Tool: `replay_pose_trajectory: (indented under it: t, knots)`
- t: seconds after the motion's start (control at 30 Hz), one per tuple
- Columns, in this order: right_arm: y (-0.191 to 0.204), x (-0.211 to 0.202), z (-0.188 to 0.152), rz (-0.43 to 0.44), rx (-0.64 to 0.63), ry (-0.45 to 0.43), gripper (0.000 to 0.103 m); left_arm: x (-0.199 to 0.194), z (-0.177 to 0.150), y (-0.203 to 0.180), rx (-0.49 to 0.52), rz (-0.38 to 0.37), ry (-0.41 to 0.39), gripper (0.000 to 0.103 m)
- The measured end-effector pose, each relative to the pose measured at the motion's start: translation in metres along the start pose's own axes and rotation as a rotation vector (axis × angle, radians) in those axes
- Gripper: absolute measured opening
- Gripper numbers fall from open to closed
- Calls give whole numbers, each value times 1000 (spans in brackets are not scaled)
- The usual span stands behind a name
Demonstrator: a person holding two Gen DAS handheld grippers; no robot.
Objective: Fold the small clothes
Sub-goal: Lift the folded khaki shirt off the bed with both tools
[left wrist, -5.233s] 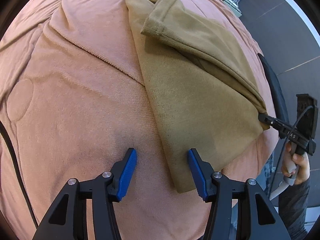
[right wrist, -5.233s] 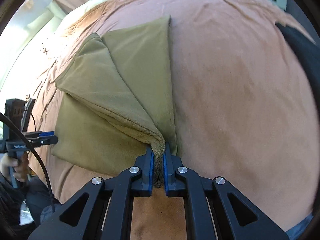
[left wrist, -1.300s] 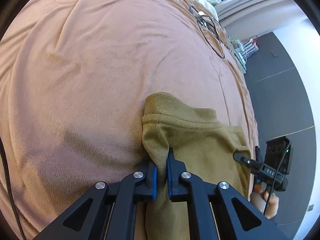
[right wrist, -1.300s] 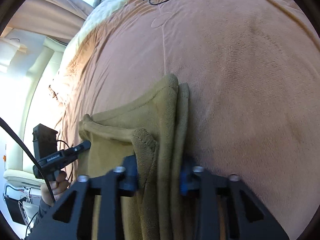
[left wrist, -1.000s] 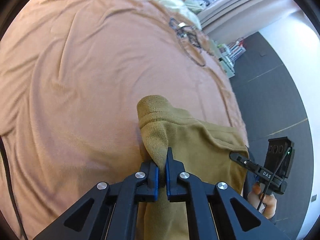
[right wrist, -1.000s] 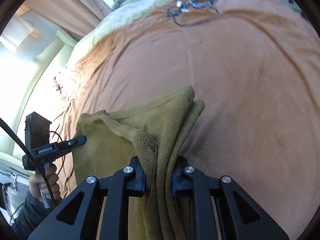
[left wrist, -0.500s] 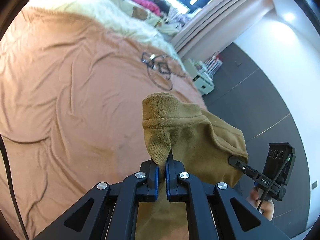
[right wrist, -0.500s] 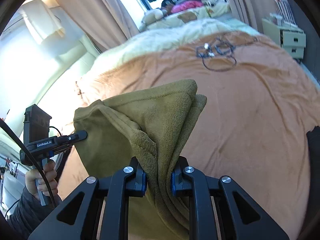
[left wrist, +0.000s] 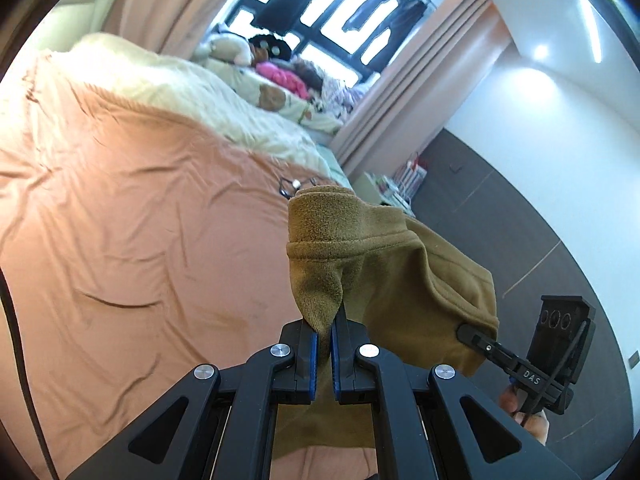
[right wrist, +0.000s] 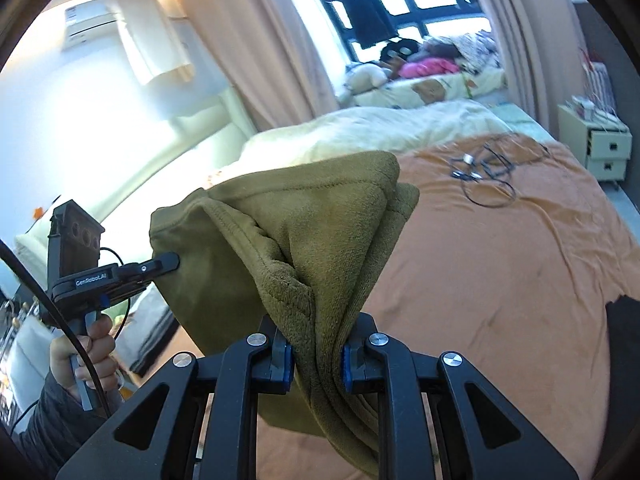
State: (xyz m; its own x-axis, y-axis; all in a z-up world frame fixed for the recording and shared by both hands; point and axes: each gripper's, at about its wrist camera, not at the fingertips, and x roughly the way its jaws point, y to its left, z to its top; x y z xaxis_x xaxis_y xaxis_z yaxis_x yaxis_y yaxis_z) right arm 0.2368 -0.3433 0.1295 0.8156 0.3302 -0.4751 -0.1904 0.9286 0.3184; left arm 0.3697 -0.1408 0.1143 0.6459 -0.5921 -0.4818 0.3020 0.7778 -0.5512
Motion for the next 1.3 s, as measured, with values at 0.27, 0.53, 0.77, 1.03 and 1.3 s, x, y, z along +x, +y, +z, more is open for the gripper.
replay_pose_trajectory:
  t: [0.27,0.53,0.77,1.03,1.3]
  knots:
    - [76,-15,-20,86,-99,-7,14,-101,-8,18,-5,72,-83,5]
    - [130,-11,-39,156,-162,2,14,-183,-8,48,28,152,-132,5]
    - [149,31,-24,237,-202,42,14,-237,2,91,28,205,-179,5]
    - [179,81,-23,322,-275,44,14,-308,8,162,44,253,-242,5]
    - [220,137,-39,408,-334,58,14,-373,6,231,25,367,-291,5]
